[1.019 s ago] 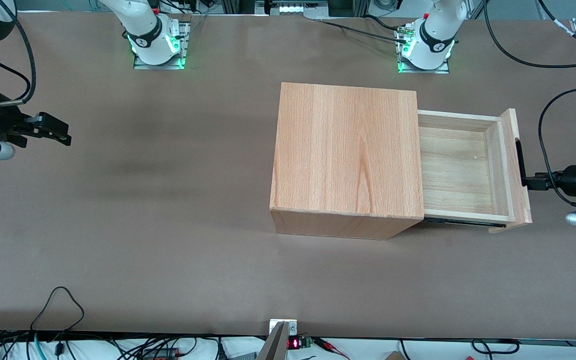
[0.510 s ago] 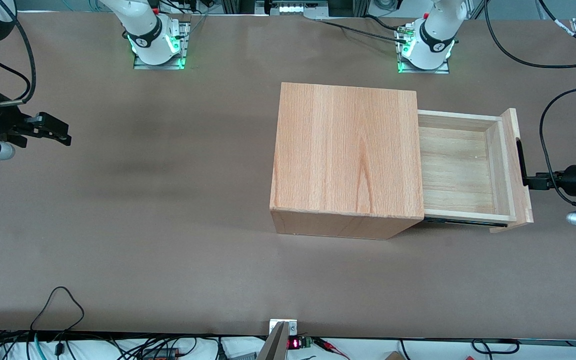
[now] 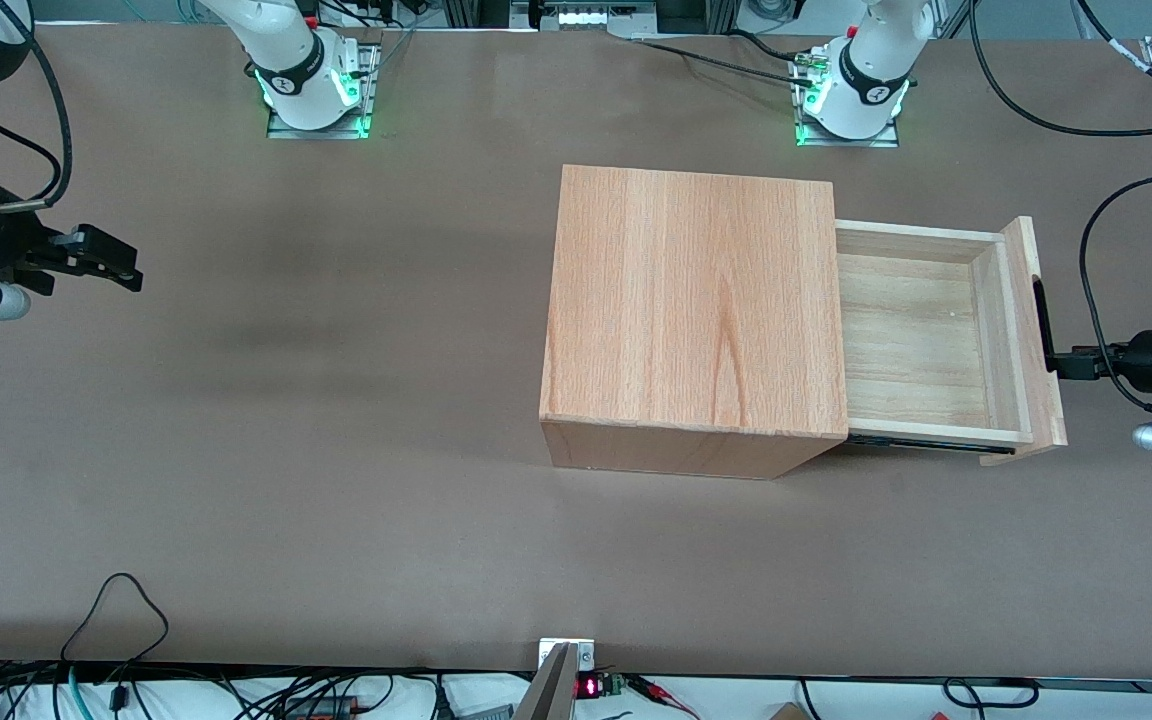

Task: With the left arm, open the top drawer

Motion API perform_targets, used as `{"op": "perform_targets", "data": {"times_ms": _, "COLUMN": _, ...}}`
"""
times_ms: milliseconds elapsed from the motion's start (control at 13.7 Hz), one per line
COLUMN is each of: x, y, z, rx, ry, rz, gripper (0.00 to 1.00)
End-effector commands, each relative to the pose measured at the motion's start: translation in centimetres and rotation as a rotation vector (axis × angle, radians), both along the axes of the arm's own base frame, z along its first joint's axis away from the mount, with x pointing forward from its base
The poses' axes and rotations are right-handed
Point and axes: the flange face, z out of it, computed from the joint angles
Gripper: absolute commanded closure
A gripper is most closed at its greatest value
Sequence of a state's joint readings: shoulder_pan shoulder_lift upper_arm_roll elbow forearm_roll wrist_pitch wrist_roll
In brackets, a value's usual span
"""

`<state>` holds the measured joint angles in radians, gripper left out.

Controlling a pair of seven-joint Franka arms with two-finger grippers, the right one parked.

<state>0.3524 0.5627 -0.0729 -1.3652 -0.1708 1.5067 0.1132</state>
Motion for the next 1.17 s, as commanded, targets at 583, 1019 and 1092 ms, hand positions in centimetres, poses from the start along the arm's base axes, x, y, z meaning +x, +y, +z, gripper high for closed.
{"op": "perform_targets", "data": {"times_ms": 583, "x": 2.0, "y": 0.9, "z": 2.0, "rx": 0.051, "ry": -0.099, "rz": -0.062, "gripper": 0.00}}
{"op": "perform_targets", "data": {"times_ms": 1019, "x": 2.4, "y": -0.2, "z": 3.1, "rx": 0.023, "ry": -0.114, "rz": -0.071, "gripper": 0.00}}
{"op": "perform_targets", "data": {"times_ms": 1092, "x": 2.5, "y": -0.3, "z": 3.2, "rx": 0.021, "ry": -0.113, "rz": -0.074, "gripper": 0.00}}
